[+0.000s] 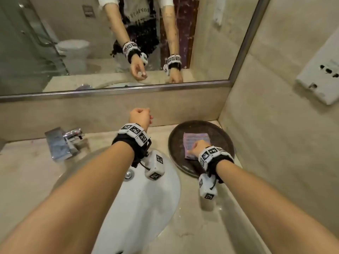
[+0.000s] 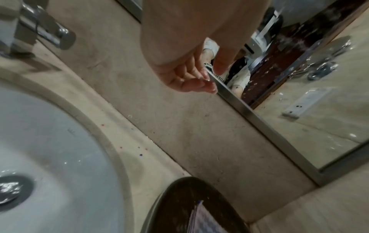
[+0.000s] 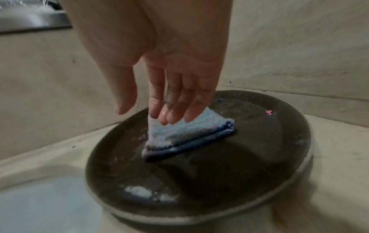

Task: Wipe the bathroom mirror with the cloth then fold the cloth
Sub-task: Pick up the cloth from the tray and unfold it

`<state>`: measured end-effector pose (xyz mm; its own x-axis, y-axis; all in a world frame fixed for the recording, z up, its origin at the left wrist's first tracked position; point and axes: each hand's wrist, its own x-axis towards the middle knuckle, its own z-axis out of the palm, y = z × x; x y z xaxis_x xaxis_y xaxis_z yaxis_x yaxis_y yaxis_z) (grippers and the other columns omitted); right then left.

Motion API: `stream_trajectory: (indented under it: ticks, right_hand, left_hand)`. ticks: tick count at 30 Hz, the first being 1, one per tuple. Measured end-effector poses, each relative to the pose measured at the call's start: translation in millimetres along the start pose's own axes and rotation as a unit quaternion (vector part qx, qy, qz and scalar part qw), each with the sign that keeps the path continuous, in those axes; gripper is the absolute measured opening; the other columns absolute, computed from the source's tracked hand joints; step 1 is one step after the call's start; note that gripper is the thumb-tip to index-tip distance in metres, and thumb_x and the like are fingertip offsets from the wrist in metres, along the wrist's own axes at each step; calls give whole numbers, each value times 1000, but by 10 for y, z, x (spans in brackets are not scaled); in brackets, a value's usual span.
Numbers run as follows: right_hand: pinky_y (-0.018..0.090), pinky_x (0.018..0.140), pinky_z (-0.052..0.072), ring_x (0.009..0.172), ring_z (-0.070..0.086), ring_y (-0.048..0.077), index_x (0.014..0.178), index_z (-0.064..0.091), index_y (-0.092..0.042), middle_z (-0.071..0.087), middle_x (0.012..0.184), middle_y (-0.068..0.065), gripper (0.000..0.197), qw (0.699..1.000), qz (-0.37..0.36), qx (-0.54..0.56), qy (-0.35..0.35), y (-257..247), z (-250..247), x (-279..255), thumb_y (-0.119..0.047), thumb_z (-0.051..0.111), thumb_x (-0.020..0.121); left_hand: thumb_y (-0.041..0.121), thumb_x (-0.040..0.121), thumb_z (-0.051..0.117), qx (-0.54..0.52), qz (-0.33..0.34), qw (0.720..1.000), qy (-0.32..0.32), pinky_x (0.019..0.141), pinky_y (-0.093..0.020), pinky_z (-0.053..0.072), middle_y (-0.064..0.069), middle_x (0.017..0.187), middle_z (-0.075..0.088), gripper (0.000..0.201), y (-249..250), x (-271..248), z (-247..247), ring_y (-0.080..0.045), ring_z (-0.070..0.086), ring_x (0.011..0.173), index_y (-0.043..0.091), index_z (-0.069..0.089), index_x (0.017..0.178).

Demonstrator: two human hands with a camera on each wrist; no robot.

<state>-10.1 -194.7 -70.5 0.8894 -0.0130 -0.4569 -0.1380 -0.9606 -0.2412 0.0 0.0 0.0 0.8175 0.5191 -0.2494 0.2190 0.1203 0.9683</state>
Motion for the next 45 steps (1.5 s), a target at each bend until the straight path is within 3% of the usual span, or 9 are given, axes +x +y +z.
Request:
stream_trajectory:
  ticks: [7, 10, 14, 18, 22, 32, 36, 39, 45]
  right_hand:
    - [32, 86, 49, 103, 61, 29, 112, 60, -7, 66, 111, 12, 43, 999, 21, 19, -27, 11, 274, 245, -33, 70, 79]
    - [31, 84, 49, 100, 62, 29, 100, 62, -9, 66, 108, 12, 18, 1000, 11, 8, -1, 14, 329, 273, -22, 60, 87]
    - [30, 85, 48, 106, 60, 29, 111, 63, -8, 64, 116, 12, 25, 1000, 9, 18, 15, 12, 258, 285, -19, 49, 93]
    - [31, 86, 45, 108, 56, 32, 107, 59, -10, 60, 116, 16, 20, 989, 26, 132, 68, 6, -59, 239, -13, 49, 90]
    - [28, 68, 38, 78, 50, 26, 83, 50, -15, 55, 83, 8, 7, 960, 12, 235, 152, -16, -487, 110, -10, 50, 86]
    - [22, 66, 36, 79, 47, 19, 81, 56, -12, 54, 78, 7, 10, 894, -132, 348, 248, -500, -1686, -347, -5, 51, 86]
    - [8, 42, 34, 64, 45, 16, 60, 48, -18, 48, 61, -1, 31, 873, -196, 366, 256, -732, -2146, -646, 4, 53, 81]
    - [16, 50, 40, 58, 45, 7, 58, 49, -19, 50, 60, -3, 33, 859, -227, 368, 274, -870, -2456, -850, 5, 54, 81]
    - [10, 49, 37, 58, 45, 6, 57, 51, -21, 51, 61, -4, 34, 831, -284, 365, 309, -1138, -2939, -1285, 4, 55, 80]
  left_hand:
    - [11, 93, 49, 25, -21, 999, -25, 31, -11, 31, -5, 62, 53, 11, -208, 132, 46, -1, 40, 25, 11, 50, 83]
    - [12, 94, 49, 45, -15, 999, -25, 31, -10, 31, -5, 62, 53, 20, -264, 169, 21, 0, 39, 24, 14, 47, 74]
    - [12, 93, 49, 52, -13, 998, -25, 35, -14, 33, -4, 62, 53, 22, -252, 200, -1, -3, 42, 29, 17, 45, 72]
    - [10, 94, 48, 42, -1, 998, -35, 33, -13, 33, -5, 62, 52, 22, -104, 168, 24, -13, 43, 46, 15, 45, 72]
    - [12, 93, 49, 48, 13, 998, -48, 32, -11, 30, -4, 61, 53, 22, 123, 91, 106, -3, 43, 29, 16, 45, 72]
    - [8, 93, 48, 39, 39, 988, -148, 30, -9, 26, 1, 46, 55, 11, 1050, -284, 335, -3, 44, 27, 11, 48, 82]
    - [7, 93, 51, 83, 74, 972, -209, 35, -12, 30, -5, 64, 48, 11, 1401, -518, 332, 0, 43, 29, 11, 51, 83]
    - [8, 90, 58, 114, 110, 961, -226, 47, -20, 36, -8, 78, 56, 27, 1665, -658, 280, -11, 50, 53, 6, 54, 117]
    - [8, 90, 57, 178, 221, 924, -255, 40, -11, 38, -7, 100, 58, 36, 2187, -874, 144, -7, 50, 62, 8, 54, 126]
